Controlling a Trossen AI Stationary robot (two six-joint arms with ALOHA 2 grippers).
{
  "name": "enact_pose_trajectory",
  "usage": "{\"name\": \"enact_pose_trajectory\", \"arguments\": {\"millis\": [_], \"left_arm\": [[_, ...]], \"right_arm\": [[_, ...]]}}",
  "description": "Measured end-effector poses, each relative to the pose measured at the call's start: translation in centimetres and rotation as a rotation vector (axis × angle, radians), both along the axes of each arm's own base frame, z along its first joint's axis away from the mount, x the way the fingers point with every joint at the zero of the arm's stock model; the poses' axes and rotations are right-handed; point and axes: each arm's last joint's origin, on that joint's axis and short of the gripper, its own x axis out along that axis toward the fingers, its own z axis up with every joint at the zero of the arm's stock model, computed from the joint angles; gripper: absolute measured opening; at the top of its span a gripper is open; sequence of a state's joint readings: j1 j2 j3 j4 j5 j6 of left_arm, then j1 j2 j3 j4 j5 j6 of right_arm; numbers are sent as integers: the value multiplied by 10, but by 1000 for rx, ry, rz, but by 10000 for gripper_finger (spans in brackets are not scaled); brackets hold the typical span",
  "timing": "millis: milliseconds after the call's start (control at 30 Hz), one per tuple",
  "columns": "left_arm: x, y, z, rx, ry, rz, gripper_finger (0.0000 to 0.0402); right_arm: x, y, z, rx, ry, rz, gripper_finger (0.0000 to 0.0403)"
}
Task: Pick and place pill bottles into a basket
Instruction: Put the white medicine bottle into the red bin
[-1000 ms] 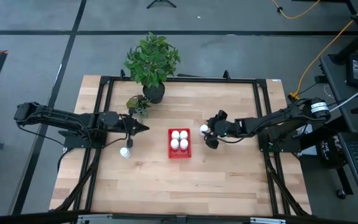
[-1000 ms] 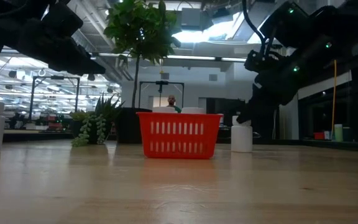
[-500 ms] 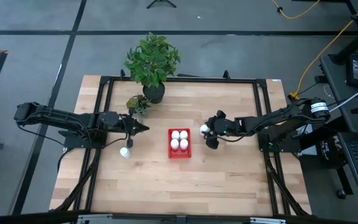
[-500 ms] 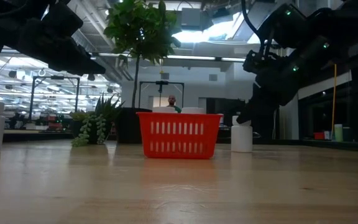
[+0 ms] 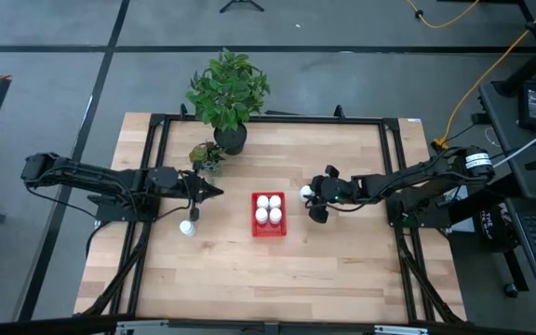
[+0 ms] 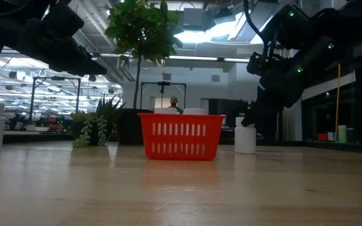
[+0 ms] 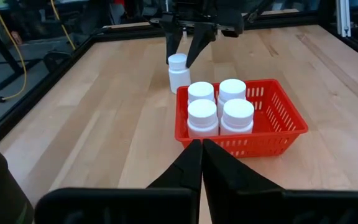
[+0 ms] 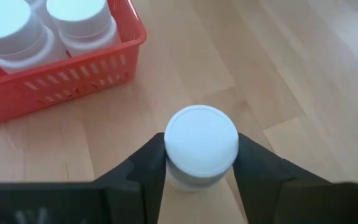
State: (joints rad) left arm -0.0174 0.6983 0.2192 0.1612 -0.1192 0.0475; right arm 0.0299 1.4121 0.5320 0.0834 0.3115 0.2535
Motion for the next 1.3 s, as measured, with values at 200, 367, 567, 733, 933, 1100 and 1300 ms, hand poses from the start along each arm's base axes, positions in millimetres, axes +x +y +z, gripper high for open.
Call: {"name": "enact_pose_trajectory", "arguments": {"millis": [200, 367, 567, 733, 933, 1100, 1300], "left_arm": [[0, 0, 0, 0, 0, 0, 2], [0, 0, 0, 0, 0, -1, 6], [0, 0, 0, 0, 0, -1, 10], [0, 0, 0, 0, 0, 0, 5], [0, 0, 0, 0, 0, 0, 2], [0, 0, 0, 1, 0, 1, 8], [0, 0, 0, 1, 0, 2, 8]], "right_arm": [[1, 0, 1, -19, -11, 23, 147], [4, 0, 4, -47, -46, 50, 154], [3, 0, 12, -53, -80, 56, 147], [-1, 2, 31, -44, -165, 120, 148], [-9, 2, 52, -81, -250, 169, 147], [-14, 2, 66, -96, -317, 198, 147], [-14, 3, 70, -84, -348, 225, 147]]}}
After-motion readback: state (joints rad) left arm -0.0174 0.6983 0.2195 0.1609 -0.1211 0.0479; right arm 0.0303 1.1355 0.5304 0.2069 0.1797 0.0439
